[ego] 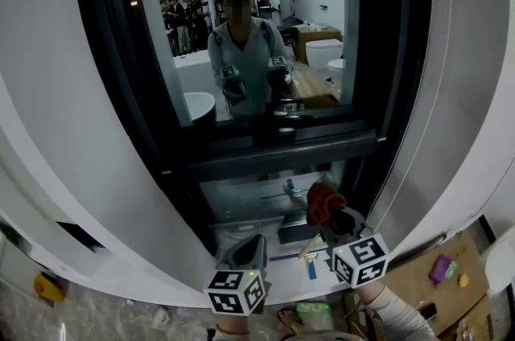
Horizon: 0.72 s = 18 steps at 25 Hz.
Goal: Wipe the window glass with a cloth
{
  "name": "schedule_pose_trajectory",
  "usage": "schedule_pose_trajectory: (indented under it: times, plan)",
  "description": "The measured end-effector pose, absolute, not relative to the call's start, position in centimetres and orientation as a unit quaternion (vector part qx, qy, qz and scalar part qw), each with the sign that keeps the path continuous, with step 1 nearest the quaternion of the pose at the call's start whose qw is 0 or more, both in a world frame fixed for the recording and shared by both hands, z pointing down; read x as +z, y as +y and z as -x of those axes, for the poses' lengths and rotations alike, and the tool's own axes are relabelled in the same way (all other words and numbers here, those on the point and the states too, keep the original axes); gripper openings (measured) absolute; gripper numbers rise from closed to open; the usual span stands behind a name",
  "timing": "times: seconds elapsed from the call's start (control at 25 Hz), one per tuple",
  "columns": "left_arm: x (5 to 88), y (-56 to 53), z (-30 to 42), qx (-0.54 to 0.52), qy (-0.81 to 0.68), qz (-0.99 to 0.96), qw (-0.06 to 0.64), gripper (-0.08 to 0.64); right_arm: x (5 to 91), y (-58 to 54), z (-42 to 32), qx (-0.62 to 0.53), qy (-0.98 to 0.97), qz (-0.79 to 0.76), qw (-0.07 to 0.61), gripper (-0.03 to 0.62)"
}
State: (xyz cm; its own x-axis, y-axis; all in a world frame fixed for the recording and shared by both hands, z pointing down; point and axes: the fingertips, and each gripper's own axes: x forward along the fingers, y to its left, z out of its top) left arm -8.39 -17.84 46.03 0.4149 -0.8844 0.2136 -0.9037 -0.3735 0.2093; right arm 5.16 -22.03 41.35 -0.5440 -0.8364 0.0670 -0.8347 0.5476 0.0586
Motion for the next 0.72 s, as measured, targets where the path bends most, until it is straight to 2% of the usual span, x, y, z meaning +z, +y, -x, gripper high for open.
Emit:
schedule_pose_trajectory:
  times: [0.44, 0.72]
  plan:
    - [47.8, -13.0, 6.9, 0.037, -0.533, -0.832, 0.153, 0.005, 46.8, -13.5, -4.0, 0.028, -0.897, -0.435, 0.075, 0.061]
    - [48.1, -11.9, 7.2, 0.04, -0.54, -0.827, 0.151, 0.005, 46.7, -11.5, -3.6, 0.032, -0.903, -0.424, 0.059, 0.06]
